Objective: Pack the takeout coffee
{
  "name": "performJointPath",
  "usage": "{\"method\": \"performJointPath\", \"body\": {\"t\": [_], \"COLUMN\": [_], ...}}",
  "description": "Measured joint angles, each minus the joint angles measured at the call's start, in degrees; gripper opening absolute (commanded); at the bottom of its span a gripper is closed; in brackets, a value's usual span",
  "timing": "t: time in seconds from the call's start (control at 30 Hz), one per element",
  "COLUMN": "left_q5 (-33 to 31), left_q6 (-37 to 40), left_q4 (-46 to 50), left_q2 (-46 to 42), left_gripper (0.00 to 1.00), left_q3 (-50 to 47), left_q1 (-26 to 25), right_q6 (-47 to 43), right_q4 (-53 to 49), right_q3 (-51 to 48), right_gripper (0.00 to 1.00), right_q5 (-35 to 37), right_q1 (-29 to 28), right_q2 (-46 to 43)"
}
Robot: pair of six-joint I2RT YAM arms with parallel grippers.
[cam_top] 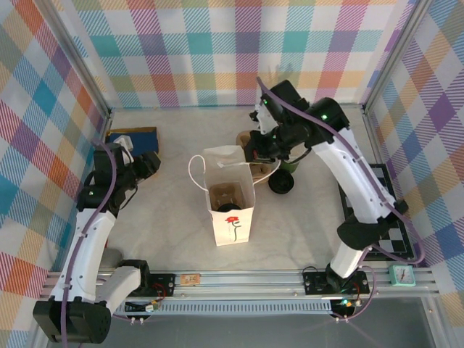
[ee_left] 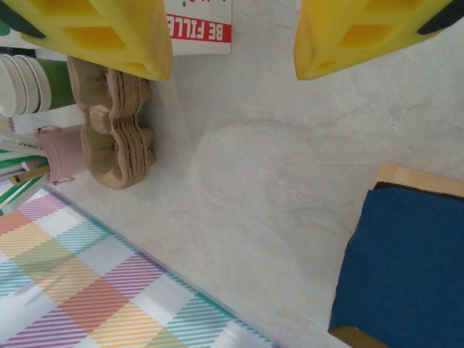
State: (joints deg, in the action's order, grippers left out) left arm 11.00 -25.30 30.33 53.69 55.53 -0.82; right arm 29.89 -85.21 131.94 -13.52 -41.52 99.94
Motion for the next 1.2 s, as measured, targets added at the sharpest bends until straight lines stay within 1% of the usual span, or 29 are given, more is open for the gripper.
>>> {"method": "performJointPath", "body": {"t": [0.23, 0.43, 0.63, 1.07, 1.1, 1.2], "left_q5": [-0.63, -0.66, -0.81, -1.22, -1.22, -1.22], "left_q6": [0.94, 1.14, 1.16, 1.16, 1.16, 1.18], "left_q4": [1.09, 1.05, 1.03, 1.03, 1.03, 1.03], "left_q2": [-1.01, -1.11, -1.18, -1.31, -1.31, -1.31], "left_gripper": [0.47, 0.46, 0.46, 0.46, 0.46, 0.46], "left_q3": [0.0, -0.81, -1.11, -1.11, -1.11, -1.11], "left_q1": [0.02, 0.02, 0.02, 0.02, 0.02, 0.02], "right_q6": [0.07, -0.31, -0.35, -0.46, -0.52, -0.52], "right_q4": [-3.1, -6.14, -6.95, -6.95, -6.95, -6.95], "right_q3": [8.41, 12.96, 15.72, 16.06, 16.22, 16.39], "right_gripper": [0.0, 0.0, 0.0, 0.0, 0.01, 0.07], "right_q5": [2.12, 3.37, 4.15, 5.6, 5.66, 6.05], "right_q1": [-0.96, -1.03, -1.22, -1.22, -1.22, -1.22], "right_q2": [8.74, 12.81, 14.95, 17.33, 17.35, 17.35]}}
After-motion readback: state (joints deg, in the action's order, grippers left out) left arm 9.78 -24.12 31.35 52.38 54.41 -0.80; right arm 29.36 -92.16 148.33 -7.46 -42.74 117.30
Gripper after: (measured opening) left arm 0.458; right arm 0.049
